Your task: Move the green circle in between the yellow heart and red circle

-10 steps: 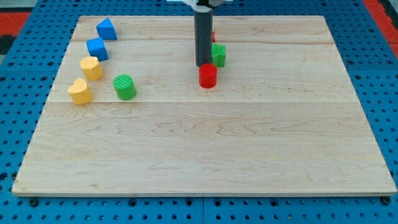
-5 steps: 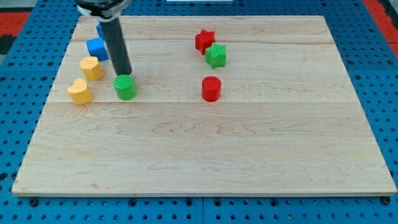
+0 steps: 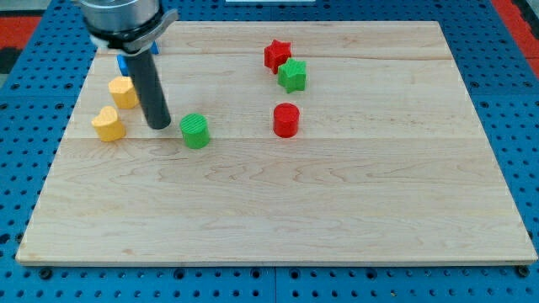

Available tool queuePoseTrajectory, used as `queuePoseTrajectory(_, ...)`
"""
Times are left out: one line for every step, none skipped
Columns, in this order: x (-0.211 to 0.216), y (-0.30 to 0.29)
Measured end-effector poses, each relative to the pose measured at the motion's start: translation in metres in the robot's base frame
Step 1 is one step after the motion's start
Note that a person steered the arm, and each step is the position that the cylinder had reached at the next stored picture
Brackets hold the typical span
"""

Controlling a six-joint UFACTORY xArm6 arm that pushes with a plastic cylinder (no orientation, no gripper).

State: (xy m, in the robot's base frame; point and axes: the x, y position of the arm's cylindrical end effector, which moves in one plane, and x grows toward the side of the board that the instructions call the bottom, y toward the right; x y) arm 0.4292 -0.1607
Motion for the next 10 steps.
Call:
queuePoseTrajectory(0.026,0.001)
queuePoseTrajectory(0.047,0.034)
queuePoseTrajectory(0.039,0.067)
queuePoseTrajectory(0.034,0.062)
queuePoseTrajectory(0.026,0.058)
queuePoseTrajectory(0.039,0.060)
queuePoseTrajectory(0.039,0.028)
queuePoseTrajectory(0.026,0.002)
queuePoseTrajectory(0.025,0.024)
queuePoseTrajectory(0.025,0.032)
